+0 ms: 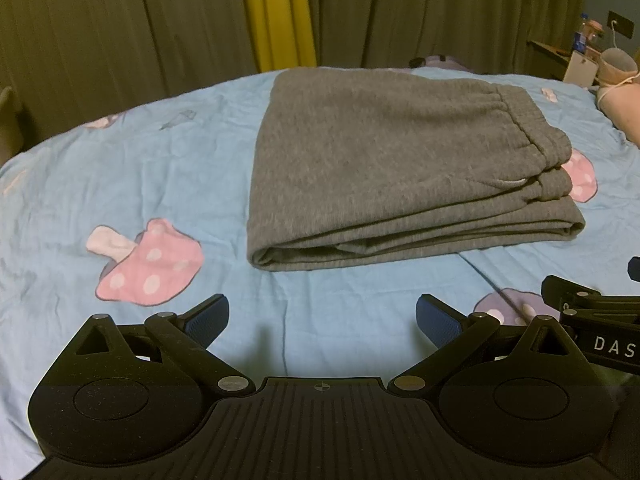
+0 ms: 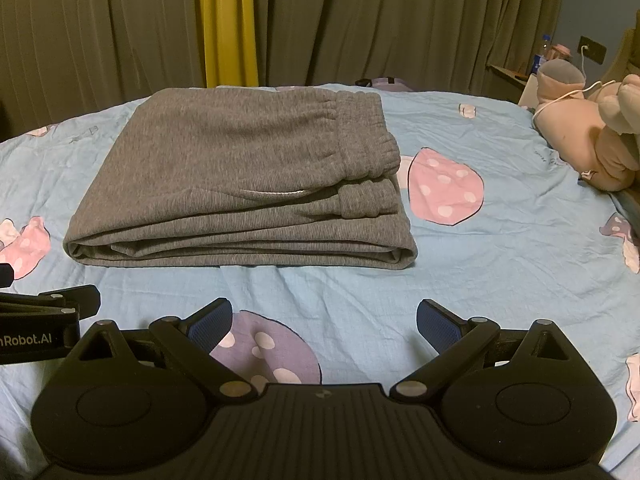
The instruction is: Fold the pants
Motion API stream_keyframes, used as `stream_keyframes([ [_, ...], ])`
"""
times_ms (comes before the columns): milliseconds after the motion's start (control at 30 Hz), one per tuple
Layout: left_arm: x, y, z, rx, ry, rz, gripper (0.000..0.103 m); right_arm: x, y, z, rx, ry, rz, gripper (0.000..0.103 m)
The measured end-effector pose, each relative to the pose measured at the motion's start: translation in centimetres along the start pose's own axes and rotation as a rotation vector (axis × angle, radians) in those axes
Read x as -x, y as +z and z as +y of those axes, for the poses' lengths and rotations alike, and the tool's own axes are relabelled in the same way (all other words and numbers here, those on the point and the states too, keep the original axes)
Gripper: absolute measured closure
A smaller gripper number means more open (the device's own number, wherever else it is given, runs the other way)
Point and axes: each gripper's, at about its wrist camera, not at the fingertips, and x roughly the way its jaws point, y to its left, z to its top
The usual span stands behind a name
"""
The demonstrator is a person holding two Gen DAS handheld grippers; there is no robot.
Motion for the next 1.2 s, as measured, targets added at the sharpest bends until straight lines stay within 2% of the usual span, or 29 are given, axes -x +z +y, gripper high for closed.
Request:
stream_keyframes([
  [1200, -0.04, -0.14, 0.1, 0.001, 0.0, 0.003, 0.001, 0.17, 0.03, 0.1, 0.009, 0.0, -0.004, 0.004],
])
